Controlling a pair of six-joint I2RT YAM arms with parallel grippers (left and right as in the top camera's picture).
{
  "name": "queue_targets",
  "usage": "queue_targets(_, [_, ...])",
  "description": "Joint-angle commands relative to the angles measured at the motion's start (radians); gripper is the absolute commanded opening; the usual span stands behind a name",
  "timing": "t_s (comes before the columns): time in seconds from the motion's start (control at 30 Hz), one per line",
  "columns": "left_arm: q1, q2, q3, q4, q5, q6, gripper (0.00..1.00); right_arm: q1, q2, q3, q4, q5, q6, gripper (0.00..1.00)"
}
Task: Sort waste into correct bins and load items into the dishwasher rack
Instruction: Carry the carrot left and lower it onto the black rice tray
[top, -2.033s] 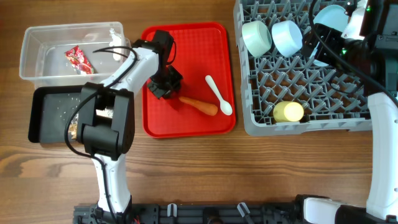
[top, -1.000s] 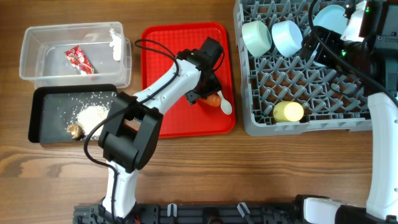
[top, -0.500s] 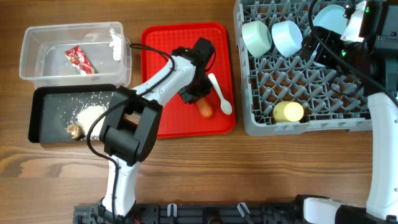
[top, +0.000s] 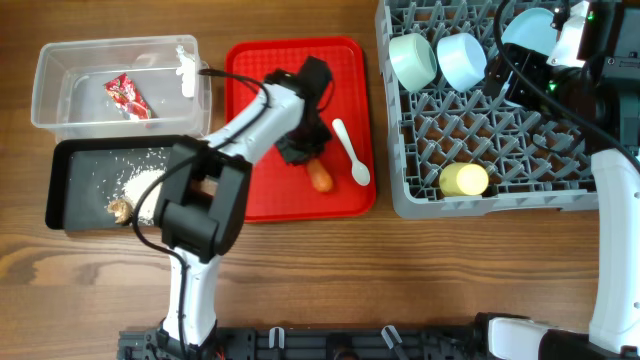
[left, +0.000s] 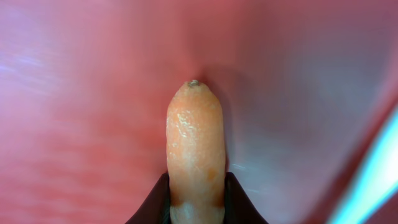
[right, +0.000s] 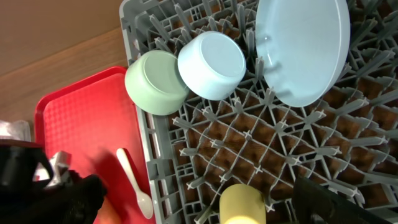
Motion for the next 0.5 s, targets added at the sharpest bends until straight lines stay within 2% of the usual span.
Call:
queue_targets(0.0, [0.118, -0.114, -0.009, -0.045, 0.018, 0.071, 0.07, 0.0, -0.023, 0.0, 0.014, 0.021, -0.021, 1.0])
queue_targets(0.23, [0.291, -0.344, -0.009, -0.126, 0.051, 0.093, 0.08, 0.0, -0.023, 0.0, 0.032, 0.02, -0.021, 1.0])
queue_targets(0.37, [0.386, -0.48, -0.009, -0.144, 0.037, 0.109, 0.16, 0.0, -0.023, 0.0, 0.038, 0.02, -0.02, 1.0])
queue_targets(0.47, [0.467, -0.553, -0.009, -0.174, -0.026, 0.135, 0.18, 0.0, -0.023, 0.0, 0.039, 0.017, -0.019, 1.0])
